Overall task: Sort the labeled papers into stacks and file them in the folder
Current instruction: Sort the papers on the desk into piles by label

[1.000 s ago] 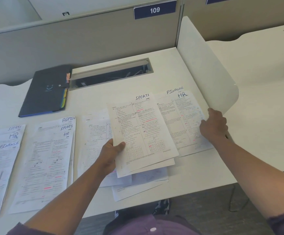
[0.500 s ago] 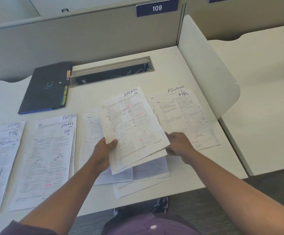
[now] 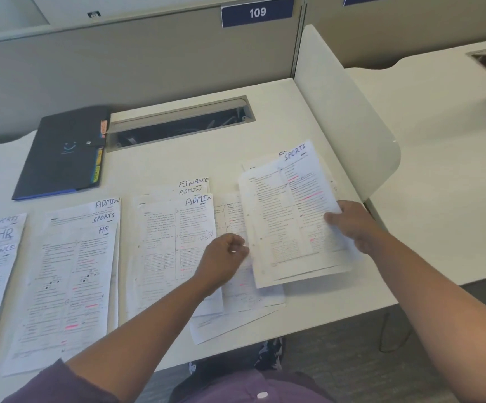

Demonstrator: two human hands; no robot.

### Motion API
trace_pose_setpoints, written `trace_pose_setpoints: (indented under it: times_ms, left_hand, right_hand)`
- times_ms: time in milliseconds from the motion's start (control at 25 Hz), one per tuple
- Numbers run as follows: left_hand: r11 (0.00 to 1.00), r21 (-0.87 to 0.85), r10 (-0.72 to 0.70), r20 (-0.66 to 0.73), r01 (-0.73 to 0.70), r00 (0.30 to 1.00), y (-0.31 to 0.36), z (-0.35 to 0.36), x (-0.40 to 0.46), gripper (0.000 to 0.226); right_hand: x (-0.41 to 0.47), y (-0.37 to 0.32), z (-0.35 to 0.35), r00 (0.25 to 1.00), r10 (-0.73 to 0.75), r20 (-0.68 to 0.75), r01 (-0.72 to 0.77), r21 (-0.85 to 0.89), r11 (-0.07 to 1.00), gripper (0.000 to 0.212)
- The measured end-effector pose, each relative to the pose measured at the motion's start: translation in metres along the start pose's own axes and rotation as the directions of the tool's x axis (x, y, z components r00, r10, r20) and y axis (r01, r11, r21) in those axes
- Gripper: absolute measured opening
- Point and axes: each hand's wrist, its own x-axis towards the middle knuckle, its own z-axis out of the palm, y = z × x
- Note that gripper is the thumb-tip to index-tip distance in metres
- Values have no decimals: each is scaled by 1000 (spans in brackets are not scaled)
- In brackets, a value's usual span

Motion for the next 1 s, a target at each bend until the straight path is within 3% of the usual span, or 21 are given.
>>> trace_pose_setpoints:
  times_ms: [120, 280, 520, 840, 1000]
  left_hand:
    - [876, 429, 181, 127, -218, 975, 8, 20, -9, 38]
    - [659, 682, 181, 266, -317, 947, 11, 36, -16, 78]
    - [521, 790, 51, 348, -322, 936, -5, 46, -23, 111]
    - [541, 787, 91, 298, -298, 950, -9, 49, -22, 94]
    - [555, 774, 110, 295, -305, 949, -11, 48, -21, 92]
  right_hand:
    - [11, 9, -31, 998, 18, -63, -22, -55, 998, 26]
    - [21, 13, -47, 996, 21, -91, -31, -116, 993, 26]
    - [30, 17, -40, 986, -57, -155, 24, -209, 978, 16]
    - [21, 26, -30, 935, -272, -228, 148, -444, 883, 18]
    - [1, 27, -12, 832, -476, -286, 190, -659, 728, 45]
